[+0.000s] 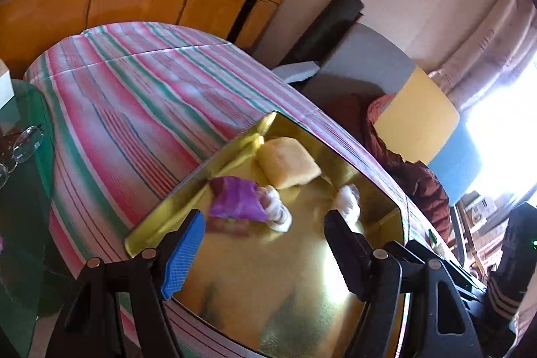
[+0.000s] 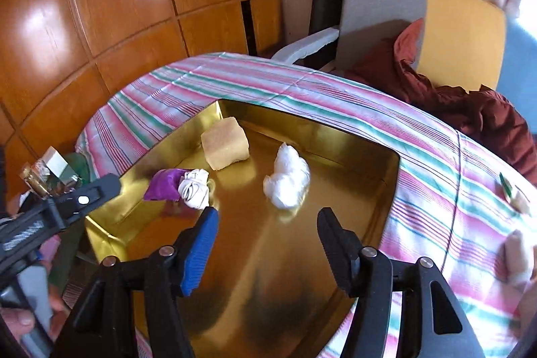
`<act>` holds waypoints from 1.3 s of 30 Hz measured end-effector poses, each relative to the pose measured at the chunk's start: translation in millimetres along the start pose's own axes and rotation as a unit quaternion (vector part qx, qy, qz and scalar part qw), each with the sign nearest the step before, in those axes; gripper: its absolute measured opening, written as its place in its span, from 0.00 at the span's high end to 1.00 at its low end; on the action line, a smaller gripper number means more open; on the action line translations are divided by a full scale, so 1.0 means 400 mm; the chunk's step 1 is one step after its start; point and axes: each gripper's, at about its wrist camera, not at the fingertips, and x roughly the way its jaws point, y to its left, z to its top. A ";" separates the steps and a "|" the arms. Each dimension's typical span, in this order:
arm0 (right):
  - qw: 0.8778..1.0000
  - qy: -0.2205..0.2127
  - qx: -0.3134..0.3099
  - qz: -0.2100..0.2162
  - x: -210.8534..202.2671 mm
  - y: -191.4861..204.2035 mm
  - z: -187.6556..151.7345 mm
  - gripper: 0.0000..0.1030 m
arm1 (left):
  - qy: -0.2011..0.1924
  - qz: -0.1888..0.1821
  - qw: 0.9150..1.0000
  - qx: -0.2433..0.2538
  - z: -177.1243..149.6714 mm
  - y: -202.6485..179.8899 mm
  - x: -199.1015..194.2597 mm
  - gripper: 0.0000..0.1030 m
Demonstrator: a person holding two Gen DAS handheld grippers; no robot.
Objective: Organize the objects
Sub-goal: 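Carry the purple packet and knotted cloth into the tray and release both, then move the right tool to the second purple packet and grasp it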
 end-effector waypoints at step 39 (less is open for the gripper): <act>0.874 -0.007 0.356 -0.332 -0.569 -0.662 -0.596 0.25 | 0.091 -0.168 0.941 0.280 -0.320 -0.389 -0.050 0.28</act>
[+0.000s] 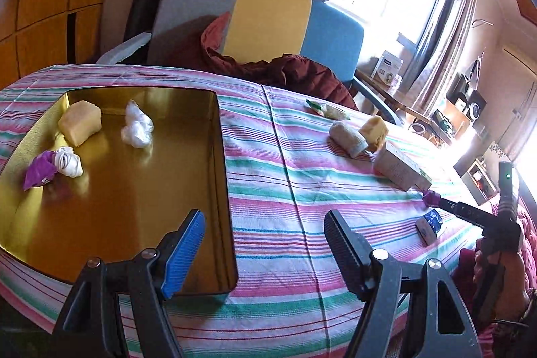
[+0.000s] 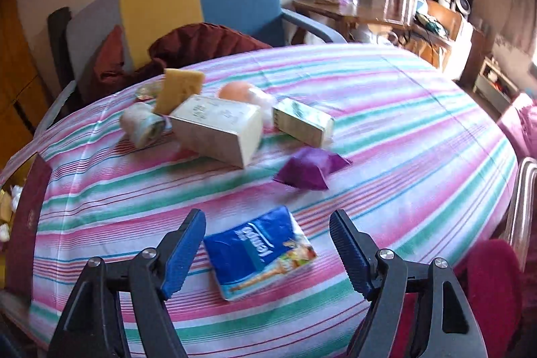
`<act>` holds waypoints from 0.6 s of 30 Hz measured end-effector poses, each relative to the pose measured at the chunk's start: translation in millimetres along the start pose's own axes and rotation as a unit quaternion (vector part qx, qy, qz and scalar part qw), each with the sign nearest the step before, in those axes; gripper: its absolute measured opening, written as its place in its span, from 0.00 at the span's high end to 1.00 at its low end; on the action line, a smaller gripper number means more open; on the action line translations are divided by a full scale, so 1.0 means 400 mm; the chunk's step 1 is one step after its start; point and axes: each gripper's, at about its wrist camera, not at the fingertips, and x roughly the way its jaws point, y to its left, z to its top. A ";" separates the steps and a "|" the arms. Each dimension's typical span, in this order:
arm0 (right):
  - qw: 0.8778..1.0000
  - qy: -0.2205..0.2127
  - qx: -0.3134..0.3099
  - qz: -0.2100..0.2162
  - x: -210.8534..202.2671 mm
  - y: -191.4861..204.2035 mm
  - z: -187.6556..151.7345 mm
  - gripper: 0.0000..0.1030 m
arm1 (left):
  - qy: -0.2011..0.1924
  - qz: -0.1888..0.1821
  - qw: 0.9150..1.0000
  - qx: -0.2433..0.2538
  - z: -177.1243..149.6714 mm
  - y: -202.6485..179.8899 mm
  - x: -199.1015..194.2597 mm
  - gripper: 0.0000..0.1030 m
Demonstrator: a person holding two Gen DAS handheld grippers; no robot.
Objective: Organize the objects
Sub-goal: 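Move the right tool to the second purple packet and grasp it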
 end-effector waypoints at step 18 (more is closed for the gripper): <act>0.992 0.011 -0.058 0.111 0.048 0.115 0.093 0.21 | 0.012 0.002 1.000 0.022 -0.019 -0.034 0.008 0.28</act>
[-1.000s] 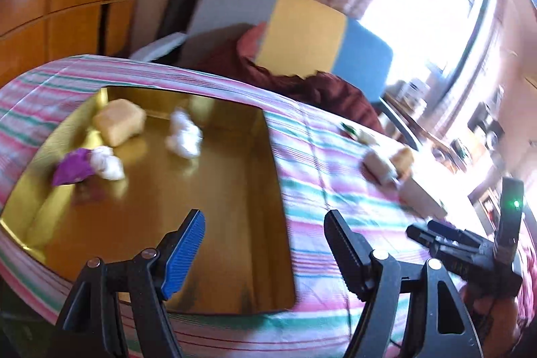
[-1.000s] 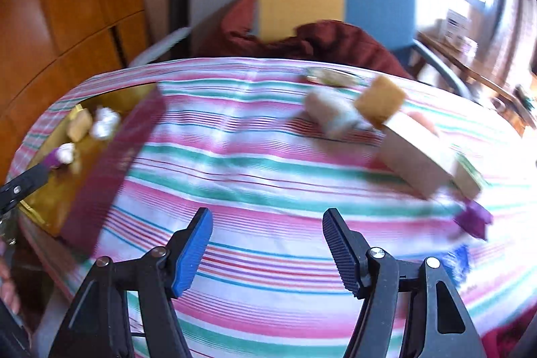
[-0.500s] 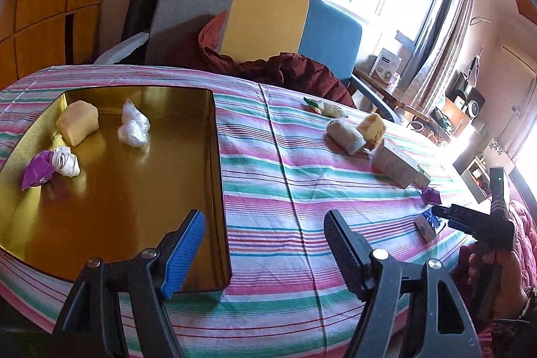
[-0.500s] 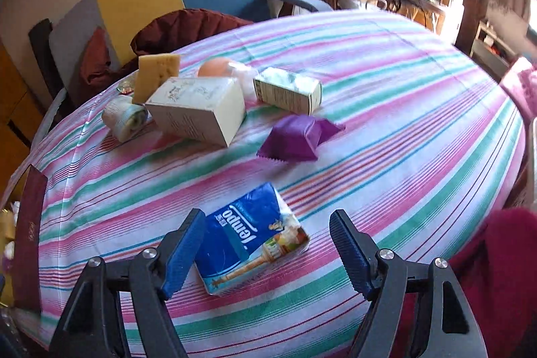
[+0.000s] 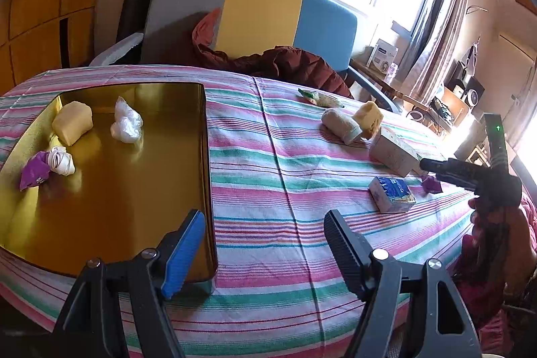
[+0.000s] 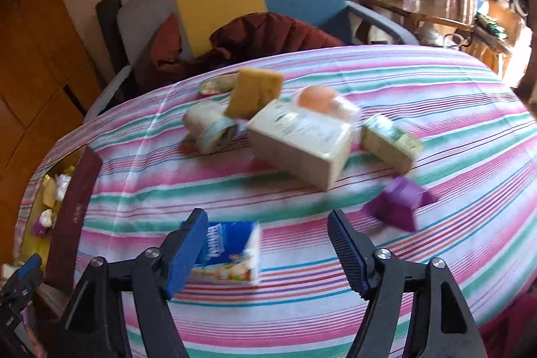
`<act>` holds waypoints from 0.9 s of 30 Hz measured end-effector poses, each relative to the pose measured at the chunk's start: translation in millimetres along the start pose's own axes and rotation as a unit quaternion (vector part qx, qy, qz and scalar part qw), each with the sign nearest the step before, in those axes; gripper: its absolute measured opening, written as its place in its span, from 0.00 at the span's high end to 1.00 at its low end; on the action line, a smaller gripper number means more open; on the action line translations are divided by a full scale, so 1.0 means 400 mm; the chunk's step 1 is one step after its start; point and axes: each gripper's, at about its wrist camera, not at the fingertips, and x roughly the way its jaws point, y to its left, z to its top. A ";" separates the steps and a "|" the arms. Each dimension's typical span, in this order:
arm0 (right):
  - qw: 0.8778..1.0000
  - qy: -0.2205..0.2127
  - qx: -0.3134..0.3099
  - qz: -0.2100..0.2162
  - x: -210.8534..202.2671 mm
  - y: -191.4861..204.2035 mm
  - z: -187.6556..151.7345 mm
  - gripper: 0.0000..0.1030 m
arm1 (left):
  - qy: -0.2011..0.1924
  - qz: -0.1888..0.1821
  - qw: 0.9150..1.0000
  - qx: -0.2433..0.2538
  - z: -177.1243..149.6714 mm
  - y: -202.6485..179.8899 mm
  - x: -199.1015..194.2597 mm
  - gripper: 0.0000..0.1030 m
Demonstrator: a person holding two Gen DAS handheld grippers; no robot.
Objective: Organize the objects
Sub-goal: 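Move the right tool to the second purple packet and grasp it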
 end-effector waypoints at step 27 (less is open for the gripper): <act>0.987 0.116 0.109 -0.030 0.185 -0.266 0.058 0.48 | 0.052 -0.034 0.993 0.104 0.017 -0.191 0.099 0.28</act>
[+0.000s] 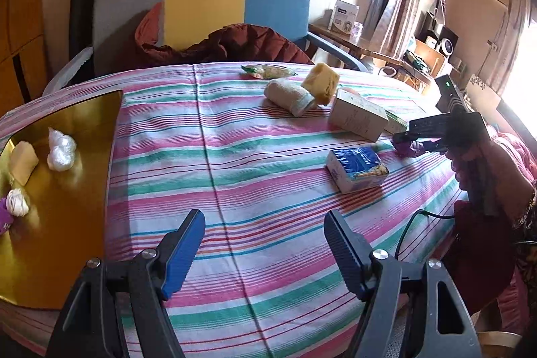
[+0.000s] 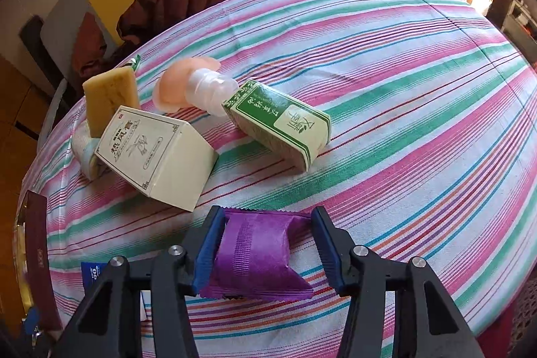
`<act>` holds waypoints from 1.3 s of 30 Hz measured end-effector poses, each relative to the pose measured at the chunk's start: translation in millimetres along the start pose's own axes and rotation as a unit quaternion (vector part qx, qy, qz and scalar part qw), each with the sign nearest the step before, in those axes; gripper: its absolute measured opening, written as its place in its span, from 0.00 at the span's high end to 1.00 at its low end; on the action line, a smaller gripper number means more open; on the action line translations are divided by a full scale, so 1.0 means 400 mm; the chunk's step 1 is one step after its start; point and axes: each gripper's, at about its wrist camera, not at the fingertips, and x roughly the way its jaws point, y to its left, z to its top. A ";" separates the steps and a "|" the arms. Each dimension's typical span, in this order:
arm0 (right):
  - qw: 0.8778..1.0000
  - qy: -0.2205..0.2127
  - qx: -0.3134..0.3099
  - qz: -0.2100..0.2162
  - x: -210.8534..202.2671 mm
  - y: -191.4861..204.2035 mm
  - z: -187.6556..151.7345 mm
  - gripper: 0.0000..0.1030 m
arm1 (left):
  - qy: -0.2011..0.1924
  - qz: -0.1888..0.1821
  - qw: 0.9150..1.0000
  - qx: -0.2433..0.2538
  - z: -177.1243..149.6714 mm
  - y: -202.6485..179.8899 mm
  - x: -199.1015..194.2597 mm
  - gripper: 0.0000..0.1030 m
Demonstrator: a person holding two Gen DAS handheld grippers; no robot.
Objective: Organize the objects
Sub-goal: 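Move the right tool to the second purple packet and grasp it, then grasp the blue Tempo tissue pack with the left tool while the right tool holds the packet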
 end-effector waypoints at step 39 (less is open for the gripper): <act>0.996 0.018 -0.090 0.020 -0.017 0.076 -0.030 0.67 | 0.149 -0.141 0.927 0.313 0.138 -0.287 0.365 0.25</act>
